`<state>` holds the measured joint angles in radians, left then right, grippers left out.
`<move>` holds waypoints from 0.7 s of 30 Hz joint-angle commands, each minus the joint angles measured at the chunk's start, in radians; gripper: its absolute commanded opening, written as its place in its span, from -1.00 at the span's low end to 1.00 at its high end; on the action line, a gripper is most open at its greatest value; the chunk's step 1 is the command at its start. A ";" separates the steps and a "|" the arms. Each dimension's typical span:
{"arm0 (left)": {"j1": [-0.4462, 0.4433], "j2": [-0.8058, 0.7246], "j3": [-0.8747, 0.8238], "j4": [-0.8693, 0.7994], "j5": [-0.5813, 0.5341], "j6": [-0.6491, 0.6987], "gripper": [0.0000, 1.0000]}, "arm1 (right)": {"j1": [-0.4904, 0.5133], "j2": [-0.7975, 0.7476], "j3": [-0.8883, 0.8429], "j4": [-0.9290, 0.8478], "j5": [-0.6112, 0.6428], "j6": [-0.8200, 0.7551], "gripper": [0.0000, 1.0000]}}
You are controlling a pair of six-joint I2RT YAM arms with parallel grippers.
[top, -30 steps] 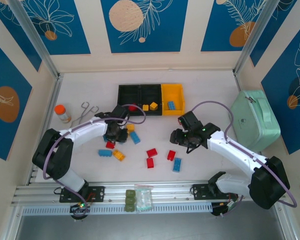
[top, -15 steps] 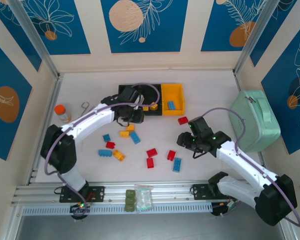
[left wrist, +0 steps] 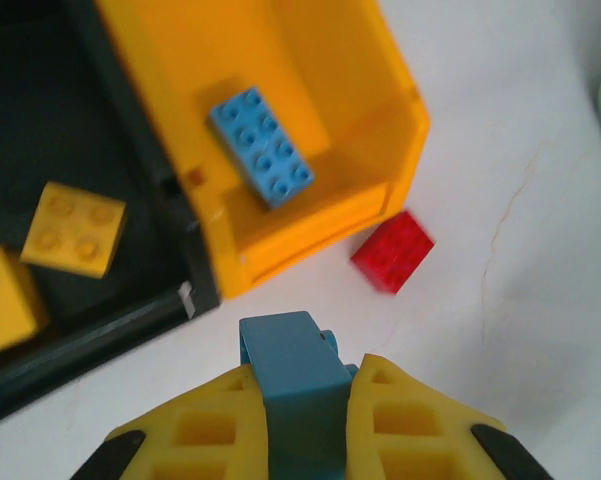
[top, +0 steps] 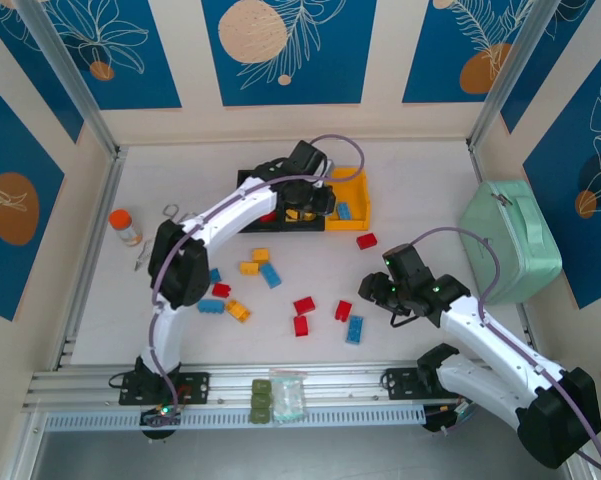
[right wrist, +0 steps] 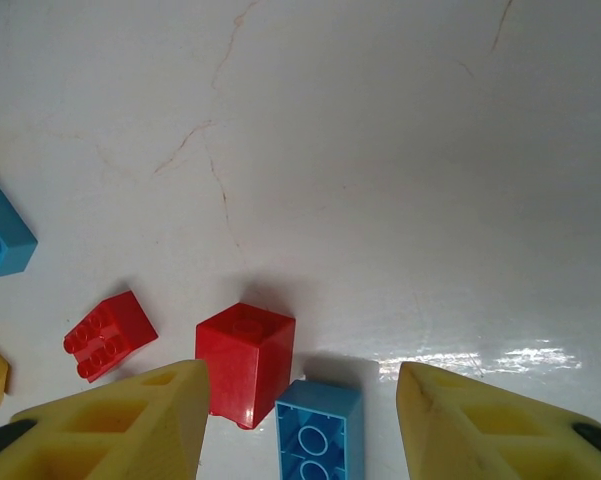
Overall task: Sort the legos into containers by color
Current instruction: Place the lego in the container.
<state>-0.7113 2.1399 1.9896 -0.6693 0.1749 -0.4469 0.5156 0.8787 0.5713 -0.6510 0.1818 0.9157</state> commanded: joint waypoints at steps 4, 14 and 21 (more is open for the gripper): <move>-0.025 0.167 0.217 -0.021 0.037 -0.009 -0.72 | -0.005 -0.020 -0.022 -0.019 -0.021 0.024 0.04; -0.028 0.350 0.415 0.028 0.045 -0.010 -0.69 | -0.005 -0.044 -0.038 -0.029 -0.015 0.034 0.04; -0.028 0.401 0.448 0.037 0.036 -0.013 -0.63 | -0.015 -0.070 -0.041 -0.051 -0.006 0.030 0.04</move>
<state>-0.7296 2.5198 2.3993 -0.6426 0.2024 -0.4553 0.5076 0.8280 0.5468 -0.6708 0.1822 0.9295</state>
